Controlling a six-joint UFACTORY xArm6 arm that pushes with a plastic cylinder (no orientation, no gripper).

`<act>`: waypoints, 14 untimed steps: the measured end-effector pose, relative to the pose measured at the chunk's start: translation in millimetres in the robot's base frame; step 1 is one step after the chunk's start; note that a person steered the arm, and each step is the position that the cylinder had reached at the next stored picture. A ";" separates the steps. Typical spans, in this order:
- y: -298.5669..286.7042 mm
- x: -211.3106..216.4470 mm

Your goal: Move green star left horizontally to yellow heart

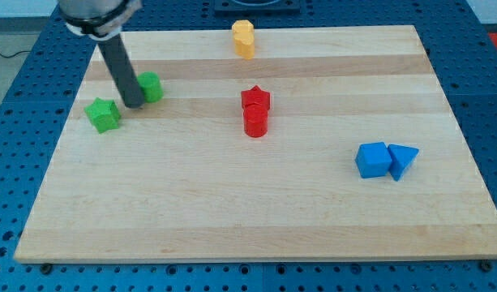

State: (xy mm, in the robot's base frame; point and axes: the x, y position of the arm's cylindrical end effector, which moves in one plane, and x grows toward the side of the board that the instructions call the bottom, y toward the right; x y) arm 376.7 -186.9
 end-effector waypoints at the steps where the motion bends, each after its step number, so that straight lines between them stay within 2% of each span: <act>1: 8.4 28.6; 2: 1.8 60.0; 3: -28.4 53.1; 4: -48.9 21.0; 5: -47.9 31.1; 6: -51.1 69.6; 7: -82.7 54.4; 8: -95.0 21.2; 10: -80.2 -44.6; 12: -74.5 -12.0; 13: -39.4 -13.6; 14: -36.4 -46.3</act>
State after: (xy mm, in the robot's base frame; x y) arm 330.5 -223.3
